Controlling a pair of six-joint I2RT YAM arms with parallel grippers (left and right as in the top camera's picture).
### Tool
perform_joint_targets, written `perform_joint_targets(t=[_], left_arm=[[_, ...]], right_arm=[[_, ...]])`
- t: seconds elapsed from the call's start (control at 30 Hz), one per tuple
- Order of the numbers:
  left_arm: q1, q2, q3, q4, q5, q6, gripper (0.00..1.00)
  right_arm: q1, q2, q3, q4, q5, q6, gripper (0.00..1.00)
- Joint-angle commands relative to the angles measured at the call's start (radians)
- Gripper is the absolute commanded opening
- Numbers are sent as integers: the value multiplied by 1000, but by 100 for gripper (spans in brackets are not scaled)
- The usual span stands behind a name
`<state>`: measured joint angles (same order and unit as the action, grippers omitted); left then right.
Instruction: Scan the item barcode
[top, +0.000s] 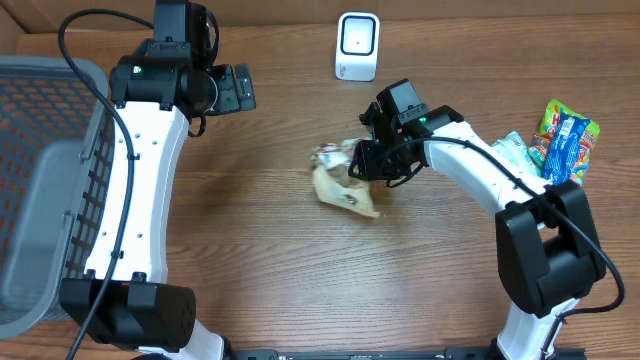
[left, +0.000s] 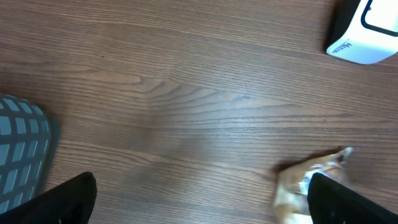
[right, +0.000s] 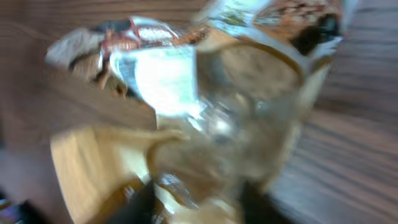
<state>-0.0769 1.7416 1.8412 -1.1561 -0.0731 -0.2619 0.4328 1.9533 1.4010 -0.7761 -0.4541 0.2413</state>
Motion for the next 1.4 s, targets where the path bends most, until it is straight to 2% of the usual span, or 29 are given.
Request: perform_joint_targets(t=[0.0,0.2,0.37,0.63,0.7,0.77,1.1,1.27,1.37], left_arm=[[-2,5,26,2,-8,4,100],[-2,5,26,2,-8,4,100],[-2,5,26,2,-8,4,100],[-2,5,26,2,-8,4,100],[-2,5,26,2,-8,4,100],[-2,5,26,2,-8,4,100],[-2,5,26,2,-9,4,100],[-2,5,26,2,-8,4,100],[-2,5,26,2,-8,4,100]], right_arm=[[5,-49,21,-16,-84,-10,27],[13,-67,21,-89,-137,-6,26],[23,-66,21,23,-246,-6,24],[96,17,20,249,43,109,10],[117,66,20,280,90,156,6],[132,116,20,294,142,239,6],[142,227,19,299,171,462,6],[152,252,19,335,169,462,6],[157,241,29,346,137,410,4]])
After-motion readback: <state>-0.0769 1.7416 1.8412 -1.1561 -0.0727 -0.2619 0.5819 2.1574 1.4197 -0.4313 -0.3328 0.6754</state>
